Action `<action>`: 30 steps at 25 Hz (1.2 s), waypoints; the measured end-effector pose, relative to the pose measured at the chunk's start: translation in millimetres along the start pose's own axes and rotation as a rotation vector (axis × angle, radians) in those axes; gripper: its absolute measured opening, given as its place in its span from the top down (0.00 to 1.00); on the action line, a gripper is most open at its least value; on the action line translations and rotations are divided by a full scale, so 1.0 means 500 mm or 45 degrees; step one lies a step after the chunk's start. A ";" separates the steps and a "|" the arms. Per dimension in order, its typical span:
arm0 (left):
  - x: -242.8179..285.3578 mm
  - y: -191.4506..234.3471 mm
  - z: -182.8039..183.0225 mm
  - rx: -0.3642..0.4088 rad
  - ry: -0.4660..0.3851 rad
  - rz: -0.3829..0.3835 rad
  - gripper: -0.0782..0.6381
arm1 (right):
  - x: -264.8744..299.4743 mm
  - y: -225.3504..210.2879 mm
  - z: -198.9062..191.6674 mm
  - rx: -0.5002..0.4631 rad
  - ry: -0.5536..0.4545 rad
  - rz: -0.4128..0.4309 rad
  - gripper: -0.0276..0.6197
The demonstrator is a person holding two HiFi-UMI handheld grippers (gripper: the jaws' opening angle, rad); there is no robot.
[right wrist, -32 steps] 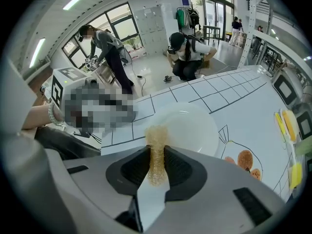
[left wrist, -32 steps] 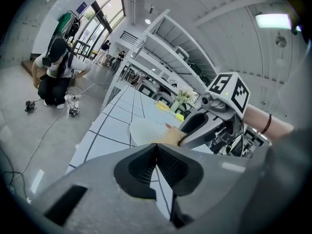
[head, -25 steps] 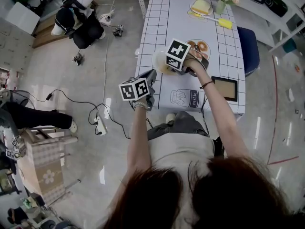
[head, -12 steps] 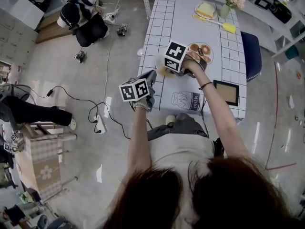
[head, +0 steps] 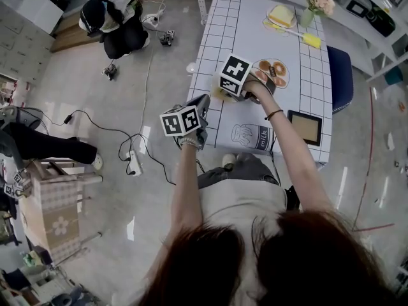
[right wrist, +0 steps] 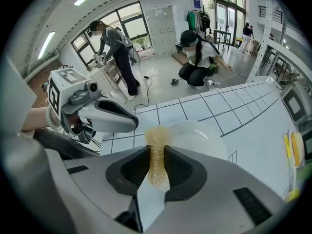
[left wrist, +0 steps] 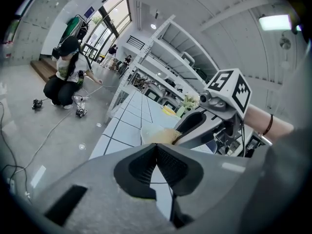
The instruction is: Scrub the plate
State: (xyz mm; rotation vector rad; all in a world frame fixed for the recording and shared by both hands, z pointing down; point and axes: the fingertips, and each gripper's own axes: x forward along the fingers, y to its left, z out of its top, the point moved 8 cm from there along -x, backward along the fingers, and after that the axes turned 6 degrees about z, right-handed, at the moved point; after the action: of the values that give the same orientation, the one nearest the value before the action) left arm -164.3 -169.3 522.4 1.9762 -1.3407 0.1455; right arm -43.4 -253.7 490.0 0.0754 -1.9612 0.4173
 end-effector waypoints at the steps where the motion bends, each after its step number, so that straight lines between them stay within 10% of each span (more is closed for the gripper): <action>1: 0.000 0.001 0.000 0.000 0.001 0.000 0.88 | 0.001 -0.001 0.002 -0.001 -0.002 -0.009 0.84; 30: 0.023 0.017 0.029 -0.011 -0.022 -0.009 0.88 | 0.003 -0.071 0.033 0.044 -0.098 -0.128 0.84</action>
State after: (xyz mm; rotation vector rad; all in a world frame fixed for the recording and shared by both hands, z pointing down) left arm -170.4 -188.8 521.6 1.9788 -1.3432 0.1195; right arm -49.8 -292.2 494.7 0.2139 -2.0167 0.3869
